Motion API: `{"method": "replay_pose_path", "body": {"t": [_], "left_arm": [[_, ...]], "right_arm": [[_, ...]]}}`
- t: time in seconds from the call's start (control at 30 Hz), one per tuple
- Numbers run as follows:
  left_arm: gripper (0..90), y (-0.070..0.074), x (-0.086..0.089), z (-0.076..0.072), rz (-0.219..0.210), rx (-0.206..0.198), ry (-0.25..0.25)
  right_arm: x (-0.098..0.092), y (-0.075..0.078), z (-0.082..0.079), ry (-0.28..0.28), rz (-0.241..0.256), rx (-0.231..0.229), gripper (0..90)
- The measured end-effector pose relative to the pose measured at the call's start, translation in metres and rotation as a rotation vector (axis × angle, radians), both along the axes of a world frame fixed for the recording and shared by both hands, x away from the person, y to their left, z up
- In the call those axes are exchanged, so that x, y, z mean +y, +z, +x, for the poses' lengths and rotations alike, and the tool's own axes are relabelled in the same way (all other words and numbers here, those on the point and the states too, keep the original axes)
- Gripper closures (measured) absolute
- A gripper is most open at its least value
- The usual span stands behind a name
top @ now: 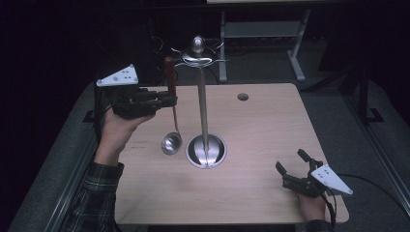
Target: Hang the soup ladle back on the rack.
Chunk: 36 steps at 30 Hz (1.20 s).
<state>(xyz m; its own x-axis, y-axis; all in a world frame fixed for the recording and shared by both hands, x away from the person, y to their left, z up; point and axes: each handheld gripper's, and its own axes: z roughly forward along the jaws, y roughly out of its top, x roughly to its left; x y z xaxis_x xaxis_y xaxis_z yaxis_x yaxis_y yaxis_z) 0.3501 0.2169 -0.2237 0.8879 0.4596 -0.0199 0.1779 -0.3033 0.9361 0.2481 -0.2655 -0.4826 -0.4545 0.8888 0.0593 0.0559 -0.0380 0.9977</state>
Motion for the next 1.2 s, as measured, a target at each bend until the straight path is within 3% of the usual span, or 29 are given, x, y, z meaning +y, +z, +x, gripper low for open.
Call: {"method": "replay_pose_path", "body": {"t": [0.63, 0.93, 1.03, 1.2], "left_arm": [[74.0, -0.004, -0.018, 0.012, 0.008, 0.018, -0.014], [73.3, -0.006, -0.017, 0.010, 0.016, 0.001, -0.007], [71.0, -0.007, -0.015, 0.009, 0.010, 0.004, -0.013], [61.6, -0.011, -0.012, 0.007, 0.044, 0.009, -0.002]], "right_arm": [[0.000, 0.000, 0.000, 0.002, 0.002, 0.001, 8.0], [0.000, 0.000, 0.000, 0.000, 0.000, -0.001, 8.0], [0.000, 0.000, -0.001, 0.001, -0.004, 0.000, 8.0], [0.000, 0.000, -0.001, 0.008, 0.002, -0.009, 8.0]]}}
